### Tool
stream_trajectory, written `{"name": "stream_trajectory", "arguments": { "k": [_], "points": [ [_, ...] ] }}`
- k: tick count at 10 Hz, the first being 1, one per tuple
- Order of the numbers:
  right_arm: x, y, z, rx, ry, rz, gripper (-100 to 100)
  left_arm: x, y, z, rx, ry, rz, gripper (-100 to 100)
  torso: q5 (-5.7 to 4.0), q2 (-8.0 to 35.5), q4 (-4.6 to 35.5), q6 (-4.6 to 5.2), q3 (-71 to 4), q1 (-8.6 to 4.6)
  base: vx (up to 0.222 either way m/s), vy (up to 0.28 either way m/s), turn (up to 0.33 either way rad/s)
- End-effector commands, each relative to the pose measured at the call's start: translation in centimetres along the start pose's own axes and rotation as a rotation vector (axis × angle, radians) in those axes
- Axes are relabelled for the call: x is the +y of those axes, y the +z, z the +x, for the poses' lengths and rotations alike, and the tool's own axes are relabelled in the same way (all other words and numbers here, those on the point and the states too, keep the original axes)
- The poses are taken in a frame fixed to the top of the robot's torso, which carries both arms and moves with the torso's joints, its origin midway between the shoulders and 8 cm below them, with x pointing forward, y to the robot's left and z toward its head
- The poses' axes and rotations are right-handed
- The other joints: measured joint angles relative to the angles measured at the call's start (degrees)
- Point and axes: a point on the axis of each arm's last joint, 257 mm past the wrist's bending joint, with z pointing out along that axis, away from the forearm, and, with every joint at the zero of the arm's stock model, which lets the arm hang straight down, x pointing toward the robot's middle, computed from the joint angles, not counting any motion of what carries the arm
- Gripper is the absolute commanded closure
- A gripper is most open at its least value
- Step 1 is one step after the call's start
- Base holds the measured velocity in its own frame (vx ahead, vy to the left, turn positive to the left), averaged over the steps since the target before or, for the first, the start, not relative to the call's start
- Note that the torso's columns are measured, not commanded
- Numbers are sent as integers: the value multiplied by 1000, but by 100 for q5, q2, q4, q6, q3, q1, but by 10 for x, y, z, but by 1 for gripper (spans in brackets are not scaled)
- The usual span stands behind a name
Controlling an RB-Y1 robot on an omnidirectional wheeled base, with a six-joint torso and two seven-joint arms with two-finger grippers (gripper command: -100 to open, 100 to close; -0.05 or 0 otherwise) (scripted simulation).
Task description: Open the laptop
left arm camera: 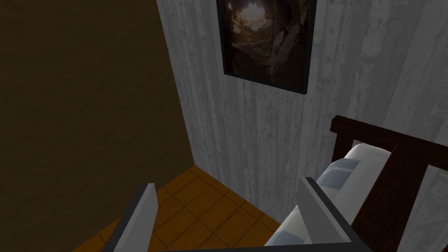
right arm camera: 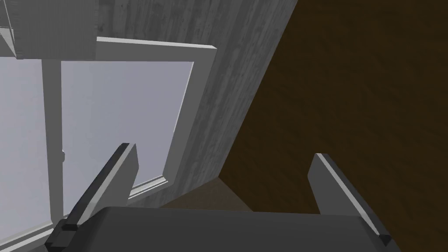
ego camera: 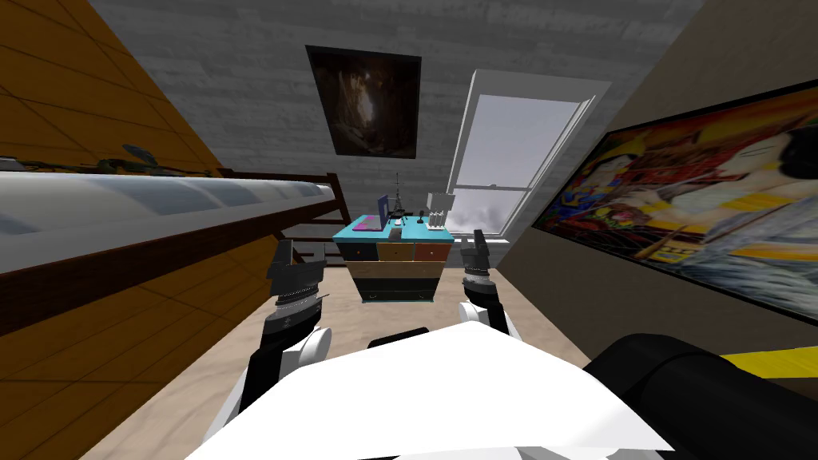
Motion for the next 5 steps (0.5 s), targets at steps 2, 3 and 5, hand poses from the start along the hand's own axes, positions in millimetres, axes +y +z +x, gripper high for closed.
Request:
{"name": "stream_trajectory", "arguments": {
  "k": [2, 3, 5],
  "points": [
    [0, 0, 0, 0, 0, 0, 0, 0, 0, 0, 0, 0, 0, 0, 0, 597, 600, 0, -1200, 0, 0, 0, 0],
    [0, 0, 0, 0, 0, 0, 0, 0, 0, 0, 0, 0, 0, 0, 0, 1003, 1006, 0, -2014, 0, 0, 0, 0],
    [0, 0, 0, 0, 0, 0, 0, 0, 0, 0, 0, 0, 0, 0, 0, 1845, 1846, 0, -3692, 0, 0, 0, 0]
  ]
}}
